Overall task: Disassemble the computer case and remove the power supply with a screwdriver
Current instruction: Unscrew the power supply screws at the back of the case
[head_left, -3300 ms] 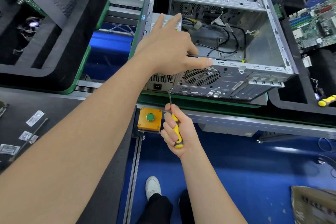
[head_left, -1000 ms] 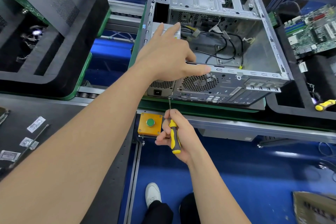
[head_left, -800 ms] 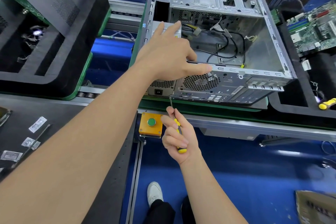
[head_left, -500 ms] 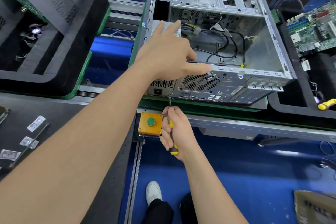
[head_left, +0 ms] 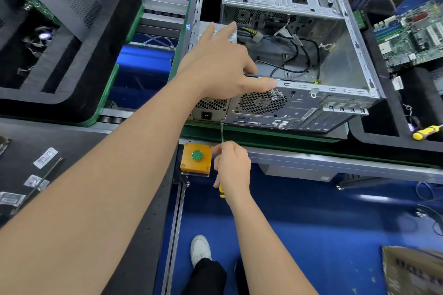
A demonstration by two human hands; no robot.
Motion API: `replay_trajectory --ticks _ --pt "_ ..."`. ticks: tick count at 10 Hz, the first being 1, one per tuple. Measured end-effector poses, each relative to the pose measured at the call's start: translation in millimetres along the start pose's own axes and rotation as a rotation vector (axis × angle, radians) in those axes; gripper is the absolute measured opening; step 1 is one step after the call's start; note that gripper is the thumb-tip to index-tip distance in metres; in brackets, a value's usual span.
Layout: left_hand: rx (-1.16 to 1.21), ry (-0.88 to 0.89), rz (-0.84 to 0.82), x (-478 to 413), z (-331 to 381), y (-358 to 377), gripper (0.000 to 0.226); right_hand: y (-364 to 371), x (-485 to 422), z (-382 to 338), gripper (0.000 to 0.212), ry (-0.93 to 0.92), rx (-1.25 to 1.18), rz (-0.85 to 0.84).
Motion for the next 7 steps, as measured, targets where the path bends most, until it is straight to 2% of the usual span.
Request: replay_trajectory --ticks 2,5,6,7 --pt "0.002 0.002 -0.003 -0.4 1.2 -0.2 0.081 4.6 1.6 6.1 0.03 0.085 -0.467 -0.347" --pt "-0.031 0.006 -0.003 -2.1 -0.3 1.9 0.085 30.4 22.9 -0.7 0.021 0.402 -1.315 -0.78" --pt "-0.043 0.013 0.008 -2.7 0.1 1.2 0.088 34.6 19.7 2.1 0.023 0.448 -1.396 -0.785" --pt "-0.044 0.013 0.014 -1.6 0.9 -0.3 0.086 25.4 7.9 12.1 0.022 0.289 -1.012 -0.585"
Point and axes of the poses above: each hand's wrist, its own x-axis away from the middle knuckle, its own y-axis out of the palm, z = x × y, the point moved 7 cm from there along -x, towards the middle knuckle, and after that the axes turned 5 degrees about x, right-handed, at the moved point
